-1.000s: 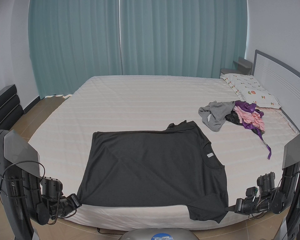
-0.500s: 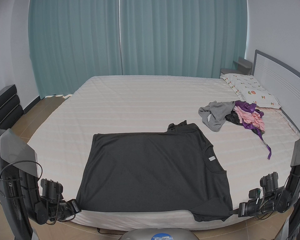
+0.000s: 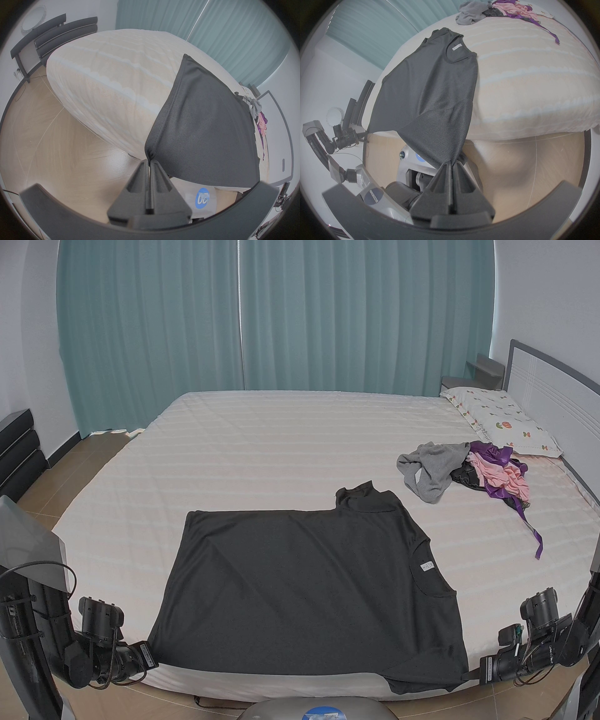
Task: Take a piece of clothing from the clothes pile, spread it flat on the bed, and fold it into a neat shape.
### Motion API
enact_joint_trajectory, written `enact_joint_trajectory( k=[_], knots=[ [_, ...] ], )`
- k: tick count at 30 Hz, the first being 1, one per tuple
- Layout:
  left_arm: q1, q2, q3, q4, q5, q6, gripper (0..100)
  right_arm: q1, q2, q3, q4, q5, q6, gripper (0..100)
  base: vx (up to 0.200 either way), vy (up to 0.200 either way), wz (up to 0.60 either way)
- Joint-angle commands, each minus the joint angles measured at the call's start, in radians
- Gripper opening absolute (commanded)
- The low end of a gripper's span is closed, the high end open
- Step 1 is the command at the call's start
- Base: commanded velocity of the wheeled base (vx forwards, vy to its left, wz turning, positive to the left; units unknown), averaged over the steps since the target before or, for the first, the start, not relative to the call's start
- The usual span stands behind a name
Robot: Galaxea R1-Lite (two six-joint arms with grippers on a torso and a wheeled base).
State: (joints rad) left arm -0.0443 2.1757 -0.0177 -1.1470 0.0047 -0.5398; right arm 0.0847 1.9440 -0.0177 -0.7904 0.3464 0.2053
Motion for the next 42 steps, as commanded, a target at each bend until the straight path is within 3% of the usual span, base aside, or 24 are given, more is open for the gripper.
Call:
enact_joint_trajectory(
  k=[1, 8, 12, 29, 35, 39, 42],
  knots=[
    [0.000, -0.008, 0.016, 0.027, 0.003, 0.018, 0, 0.033, -0.068, 0.018, 0.053, -0.020, -0.009, 0, 0.000, 0.000, 0.00],
    [-0.002, -0.045, 0.016, 0.112, 0.014, 0.058, 0, 0.084, -0.106, 0.018, 0.115, -0.050, -0.012, 0, 0.000, 0.000, 0.00],
    [-0.002, -0.086, 0.015, 0.194, 0.020, 0.095, 0, 0.084, -0.108, 0.018, 0.128, -0.058, -0.014, 0, 0.000, 0.000, 0.00],
    [-0.008, -0.122, 0.015, 0.329, 0.021, 0.147, 0, 0.084, -0.174, 0.018, 0.226, -0.058, -0.070, 0, 0.000, 0.000, 0.00],
    [0.000, -0.146, 0.005, 0.244, 0.024, 0.132, 0, 0.060, -0.234, 0.005, 0.197, -0.055, -0.064, 0, 0.000, 0.000, 0.00],
    [0.032, -0.148, -0.008, 0.038, 0.041, 0.070, 0, 0.035, -0.246, -0.061, 0.180, -0.053, -0.035, 0, 0.000, 0.000, 0.00],
    [0.034, -0.140, -0.027, -0.023, 0.061, 0.044, 0, 0.032, -0.241, -0.105, 0.180, -0.055, 0.006, 0, 0.000, 0.000, 0.00]
  ],
)
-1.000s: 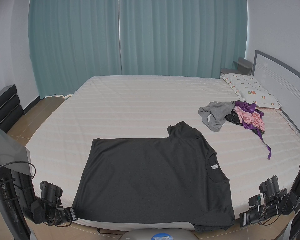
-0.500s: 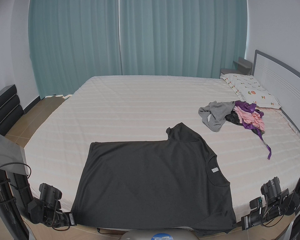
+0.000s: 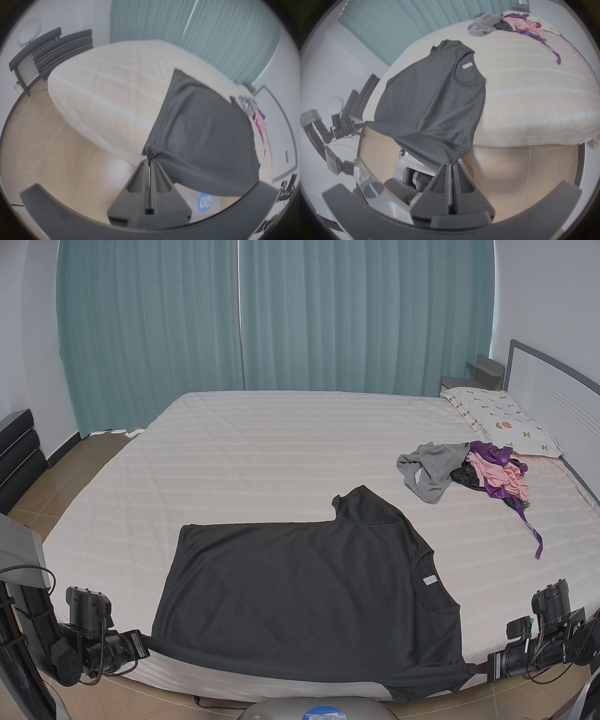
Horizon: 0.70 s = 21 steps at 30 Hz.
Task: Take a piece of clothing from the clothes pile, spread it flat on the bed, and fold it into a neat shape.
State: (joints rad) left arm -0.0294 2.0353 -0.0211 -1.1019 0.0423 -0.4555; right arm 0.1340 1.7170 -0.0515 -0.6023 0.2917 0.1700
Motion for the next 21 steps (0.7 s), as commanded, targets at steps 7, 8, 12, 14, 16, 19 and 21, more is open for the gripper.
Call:
enact_joint_trajectory(
  k=[7, 8, 12, 14, 16, 19, 21],
  knots=[
    [0.014, -0.029, -0.071, -0.079, 0.050, -0.077, 0, -0.042, 0.000, -0.159, -0.007, 0.000, 0.072, 0, 0.000, 0.000, 0.00],
    [0.011, -0.026, -0.076, -0.081, 0.050, -0.077, 0, -0.044, 0.004, -0.169, -0.007, 0.000, 0.074, 0, 0.000, 0.000, 0.00],
    [0.008, -0.007, -0.114, -0.079, 0.050, -0.078, 0, -0.053, 0.042, -0.206, -0.008, 0.000, 0.074, 0, 0.000, 0.000, 0.00],
    [0.008, 0.008, -0.132, -0.079, 0.050, -0.078, 0, -0.056, 0.058, -0.223, -0.008, 0.000, 0.074, 0, 0.000, 0.000, 0.00],
    [0.011, 0.009, -0.151, -0.081, 0.051, -0.080, 0, -0.059, 0.072, -0.237, -0.008, 0.000, 0.075, 0, 0.000, 0.000, 0.00],
    [0.009, -0.010, -0.157, -0.075, 0.051, -0.080, 0, -0.059, 0.070, -0.251, -0.008, 0.001, 0.079, 0, 0.000, 0.000, 0.00],
    [0.008, -0.052, -0.146, -0.064, 0.051, -0.077, 0, -0.059, 0.061, -0.249, -0.007, 0.001, 0.082, 0, 0.000, 0.000, 0.00]
  ],
)
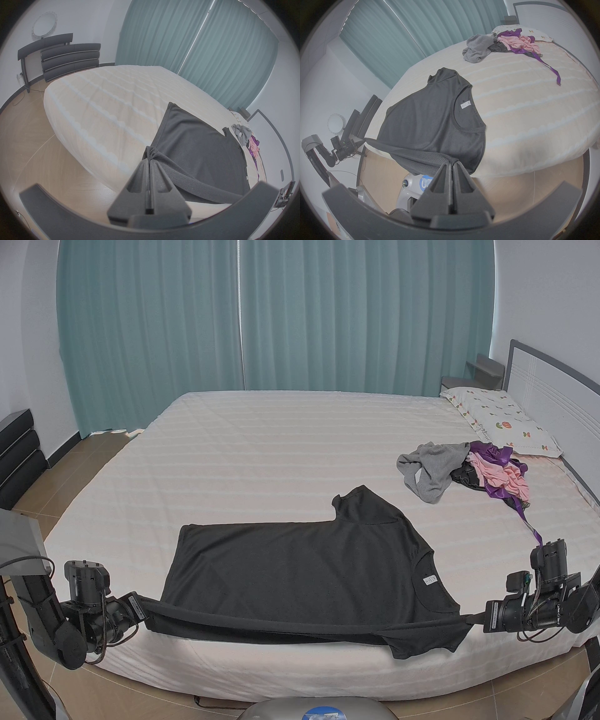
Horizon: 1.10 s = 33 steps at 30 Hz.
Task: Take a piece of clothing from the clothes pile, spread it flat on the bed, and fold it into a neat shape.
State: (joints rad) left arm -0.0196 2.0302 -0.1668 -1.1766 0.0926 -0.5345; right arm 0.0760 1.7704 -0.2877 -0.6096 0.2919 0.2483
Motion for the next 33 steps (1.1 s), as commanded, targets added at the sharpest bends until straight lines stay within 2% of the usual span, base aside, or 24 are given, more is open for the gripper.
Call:
enact_joint_trajectory(
  k=[1, 7, 17, 27, 33],
  knots=[
    [-0.002, -0.067, 0.003, 0.018, -0.001, 0.002, 0, -0.001, 0.003, -0.010, -0.001, 0.001, 0.003, 0, 0.000, 0.000, 0.00],
    [-0.002, -0.119, 0.009, 0.097, -0.001, 0.002, 0, 0.013, -0.051, 0.045, 0.001, 0.001, -0.001, 0, 0.000, 0.000, 0.00],
    [-0.002, -0.110, 0.035, 0.098, -0.008, 0.005, 0, 0.007, -0.082, 0.056, -0.001, 0.001, 0.002, 0, 0.000, 0.000, 0.00],
    [0.010, 0.064, -0.131, 0.100, -0.024, -0.045, 0, 0.011, 0.098, -0.082, -0.007, -0.004, 0.009, 0, 0.000, 0.000, 0.00],
    [0.007, 0.113, -0.207, 0.100, -0.024, -0.048, 0, 0.016, 0.178, -0.191, -0.006, -0.046, 0.037, 0, 0.000, 0.000, 0.00]
  ],
)
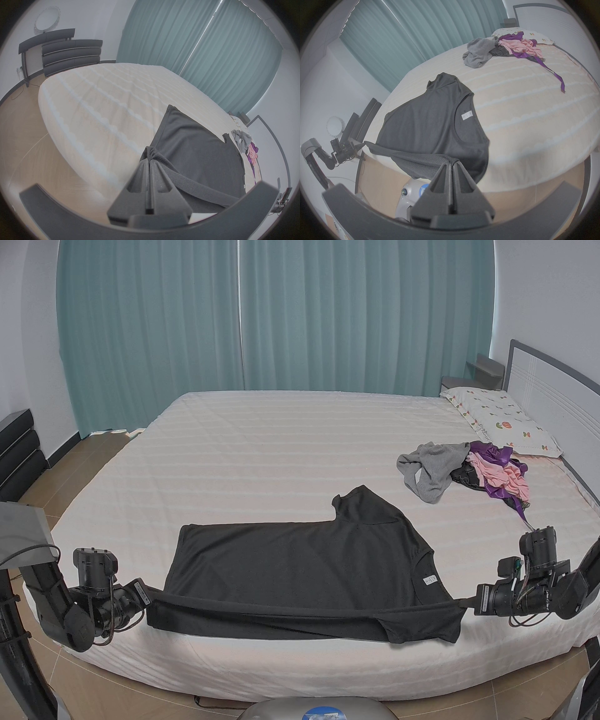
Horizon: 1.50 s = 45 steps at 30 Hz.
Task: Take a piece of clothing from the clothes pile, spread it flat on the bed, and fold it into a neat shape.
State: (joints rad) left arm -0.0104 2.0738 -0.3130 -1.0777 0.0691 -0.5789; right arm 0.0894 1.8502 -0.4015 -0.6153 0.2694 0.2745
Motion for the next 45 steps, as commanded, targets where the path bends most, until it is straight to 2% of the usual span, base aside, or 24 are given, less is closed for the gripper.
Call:
enact_joint_trajectory(
  k=[1, 8, 14, 23, 32, 35, 45],
  knots=[
    [-0.003, 0.074, -0.069, 0.002, 0.000, -0.004, 0, 0.004, 0.112, -0.092, 0.000, -0.030, 0.011, 0, 0.000, 0.000, 0.00],
    [-0.010, 0.107, -0.126, 0.019, 0.000, -0.006, 0, 0.007, 0.167, -0.161, 0.000, -0.047, 0.019, 0, 0.000, 0.000, 0.00],
    [-0.003, 0.054, -0.112, 0.022, 0.001, -0.007, 0, 0.003, 0.107, -0.154, 0.002, -0.047, 0.054, 0, 0.000, 0.000, 0.00],
    [-0.008, -0.129, -0.017, 0.120, -0.003, -0.002, 0, 0.006, -0.086, -0.039, 0.012, -0.047, 0.042, 0, 0.000, 0.000, 0.00],
    [-0.011, -0.152, 0.087, 0.114, -0.026, 0.013, 0, 0.000, -0.152, 0.009, 0.026, -0.050, 0.029, 0, 0.000, 0.000, 0.00],
    [-0.011, -0.156, 0.109, 0.116, -0.054, 0.013, 0, 0.001, -0.187, 0.004, 0.091, -0.050, 0.028, 0, 0.000, 0.000, 0.00],
    [-0.011, -0.164, 0.140, 0.110, -0.055, 0.014, 0, -0.003, -0.273, -0.003, 0.178, -0.055, -0.012, 0, 0.000, 0.000, 0.00]
  ],
)
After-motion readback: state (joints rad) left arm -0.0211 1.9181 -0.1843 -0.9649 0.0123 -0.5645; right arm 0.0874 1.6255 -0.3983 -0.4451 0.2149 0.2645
